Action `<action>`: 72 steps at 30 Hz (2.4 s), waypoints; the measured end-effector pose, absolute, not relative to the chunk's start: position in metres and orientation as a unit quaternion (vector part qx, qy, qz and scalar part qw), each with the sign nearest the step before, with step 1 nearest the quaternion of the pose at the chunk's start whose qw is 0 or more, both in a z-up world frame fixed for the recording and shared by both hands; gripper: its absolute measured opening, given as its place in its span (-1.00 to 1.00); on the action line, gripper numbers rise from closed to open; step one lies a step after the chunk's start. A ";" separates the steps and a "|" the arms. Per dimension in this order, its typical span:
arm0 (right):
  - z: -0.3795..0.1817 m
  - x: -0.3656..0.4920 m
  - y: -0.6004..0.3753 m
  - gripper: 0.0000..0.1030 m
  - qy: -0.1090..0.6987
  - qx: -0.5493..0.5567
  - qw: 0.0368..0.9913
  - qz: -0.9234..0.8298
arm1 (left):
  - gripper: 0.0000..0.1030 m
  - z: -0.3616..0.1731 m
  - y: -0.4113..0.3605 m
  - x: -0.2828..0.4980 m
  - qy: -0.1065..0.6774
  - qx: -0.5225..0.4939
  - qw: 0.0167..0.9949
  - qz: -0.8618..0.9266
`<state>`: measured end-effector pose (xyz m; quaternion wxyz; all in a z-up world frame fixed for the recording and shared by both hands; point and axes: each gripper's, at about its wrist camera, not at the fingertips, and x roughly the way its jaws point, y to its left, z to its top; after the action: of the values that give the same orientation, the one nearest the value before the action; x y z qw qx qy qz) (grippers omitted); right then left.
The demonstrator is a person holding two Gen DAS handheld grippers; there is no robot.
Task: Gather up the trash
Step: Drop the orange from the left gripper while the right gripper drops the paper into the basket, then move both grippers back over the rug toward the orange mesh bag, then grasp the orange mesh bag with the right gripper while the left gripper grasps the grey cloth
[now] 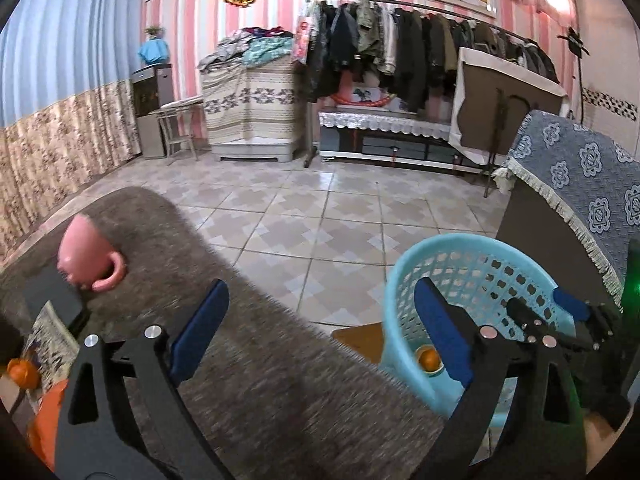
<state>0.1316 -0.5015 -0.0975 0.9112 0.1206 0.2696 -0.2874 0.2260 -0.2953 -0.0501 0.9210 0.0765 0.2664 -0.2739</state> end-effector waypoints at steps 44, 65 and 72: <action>-0.080 0.234 -0.172 0.91 0.331 -0.033 0.940 0.080 | 0.86 -0.061 0.088 0.160 0.303 -0.004 0.951 0.058; -0.078 0.246 -0.185 -0.95 0.345 -0.001 0.928 0.142 | 0.86 -0.061 0.131 0.177 0.310 -0.020 0.945 0.099; -0.081 0.251 -0.187 -0.93 0.346 -0.008 0.929 0.130 | 0.51 -0.058 0.142 0.208 0.317 -0.016 0.941 0.117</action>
<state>0.2514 -0.1873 -0.0813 0.9293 -0.0078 0.3456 0.1297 0.2075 0.1424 -0.0582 0.9409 -0.0164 0.3175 0.1168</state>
